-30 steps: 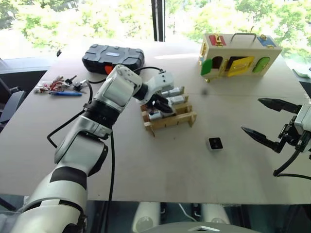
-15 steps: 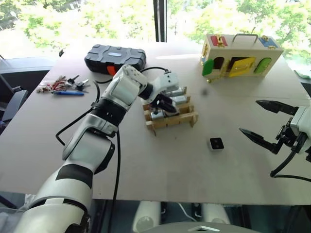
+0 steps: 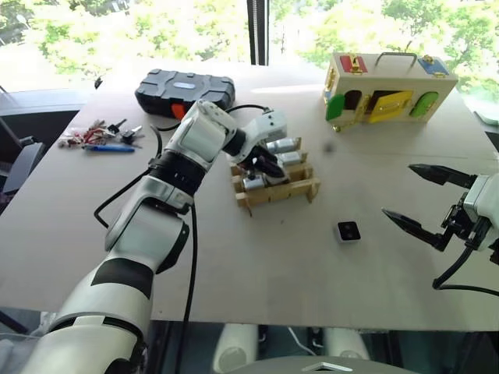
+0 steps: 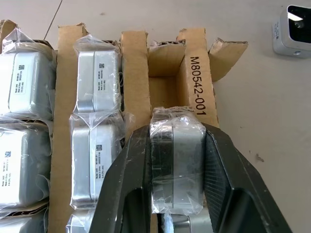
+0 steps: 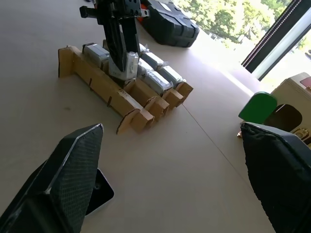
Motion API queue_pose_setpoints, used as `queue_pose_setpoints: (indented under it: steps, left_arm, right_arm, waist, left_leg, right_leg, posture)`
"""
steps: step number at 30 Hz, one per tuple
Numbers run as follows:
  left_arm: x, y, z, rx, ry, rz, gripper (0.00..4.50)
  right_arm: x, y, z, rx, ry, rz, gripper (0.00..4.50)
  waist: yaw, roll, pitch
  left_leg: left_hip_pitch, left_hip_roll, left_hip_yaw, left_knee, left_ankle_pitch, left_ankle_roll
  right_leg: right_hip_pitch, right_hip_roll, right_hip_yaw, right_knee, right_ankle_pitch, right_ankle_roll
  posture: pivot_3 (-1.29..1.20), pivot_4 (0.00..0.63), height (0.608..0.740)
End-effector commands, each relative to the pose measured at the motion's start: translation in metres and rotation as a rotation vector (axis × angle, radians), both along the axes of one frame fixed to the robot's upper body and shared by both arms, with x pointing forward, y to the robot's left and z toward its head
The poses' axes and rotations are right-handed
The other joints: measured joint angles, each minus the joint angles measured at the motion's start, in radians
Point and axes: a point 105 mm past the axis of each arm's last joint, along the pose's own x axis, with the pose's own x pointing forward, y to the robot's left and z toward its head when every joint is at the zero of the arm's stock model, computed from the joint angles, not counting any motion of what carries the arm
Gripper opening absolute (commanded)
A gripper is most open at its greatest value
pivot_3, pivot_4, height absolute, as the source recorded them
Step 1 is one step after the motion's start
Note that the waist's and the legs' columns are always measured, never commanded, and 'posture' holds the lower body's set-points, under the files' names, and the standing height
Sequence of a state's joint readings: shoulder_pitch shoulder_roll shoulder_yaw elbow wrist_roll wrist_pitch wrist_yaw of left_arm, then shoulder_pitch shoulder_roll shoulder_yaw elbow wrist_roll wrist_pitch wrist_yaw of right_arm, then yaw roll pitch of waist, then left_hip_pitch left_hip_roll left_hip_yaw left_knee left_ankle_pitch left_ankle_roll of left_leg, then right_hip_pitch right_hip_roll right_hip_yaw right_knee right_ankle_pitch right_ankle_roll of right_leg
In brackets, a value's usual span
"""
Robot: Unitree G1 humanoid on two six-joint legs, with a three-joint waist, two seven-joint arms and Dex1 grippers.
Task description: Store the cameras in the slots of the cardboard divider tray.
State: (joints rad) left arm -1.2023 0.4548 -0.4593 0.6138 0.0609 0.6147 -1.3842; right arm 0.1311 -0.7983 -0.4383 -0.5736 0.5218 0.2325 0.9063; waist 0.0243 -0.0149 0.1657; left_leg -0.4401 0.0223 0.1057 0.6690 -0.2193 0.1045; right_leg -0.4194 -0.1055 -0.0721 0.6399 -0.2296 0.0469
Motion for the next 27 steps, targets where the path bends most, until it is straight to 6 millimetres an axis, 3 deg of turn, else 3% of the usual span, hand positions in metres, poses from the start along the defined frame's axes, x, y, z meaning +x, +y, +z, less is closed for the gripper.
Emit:
queue_pose_setpoints:
  steps: [1, 6, 15, 21, 27]
  left_arm:
    - [0.003, 0.003, 0.013, 0.006, -0.056, -0.001, 0.82]
    - [0.003, 0.006, 0.01, 0.022, -0.056, 0.0, 0.82]
    - [0.006, 0.004, 0.023, 0.018, -0.076, -0.016, 0.82]
    - [0.003, 0.003, 0.024, 0.011, -0.065, -0.034, 0.82]
    - [0.004, 0.008, 0.021, 0.044, -0.072, -0.038, 0.82]
  right_arm:
    - [-0.001, 0.002, 0.009, -0.002, -0.054, 0.005, 4.5]
    - [-0.001, 0.002, 0.01, -0.003, -0.055, 0.006, 4.5]
    - [-0.003, 0.002, 0.009, -0.007, -0.046, 0.016, 4.5]
    - [-0.004, 0.002, 0.008, -0.004, -0.047, 0.017, 4.5]
    - [-0.004, 0.003, 0.008, -0.004, -0.045, 0.017, 4.5]
  waist:
    - [0.0, 0.0, 0.0]
    - [-0.002, 0.0, 0.0]
    - [-0.008, 0.0, 0.0]
    - [-0.007, 0.0, 0.0]
    - [-0.007, 0.0, 0.0]
  left_leg:
    - [0.0, 0.0, 0.0, 0.0, 0.0, 0.0]
    - [0.0, 0.0, 0.0, 0.0, 0.0, 0.0]
    - [0.0, 0.0, 0.0, 0.0, 0.0, 0.0]
    - [-0.011, 0.0, 0.0, 0.004, 0.0, 0.0]
    - [-0.011, -0.001, 0.0, 0.004, 0.0, 0.001]
  right_leg:
    - [0.0, 0.0, 0.0, 0.0, 0.0, 0.0]
    - [0.0, 0.0, 0.0, 0.0, 0.0, 0.0]
    - [0.0, 0.0, 0.0, 0.0, 0.0, 0.0]
    - [-0.009, 0.003, -0.001, 0.002, 0.001, 0.002]
    - [-0.009, 0.006, -0.006, 0.002, 0.002, 0.004]
  posture:
    - [0.0, 0.15, 0.74]
    - [0.0, 0.15, 0.74]
    - [0.0, 0.15, 0.74]
    - [0.0, 0.15, 0.74]
    - [0.0, 0.15, 0.74]
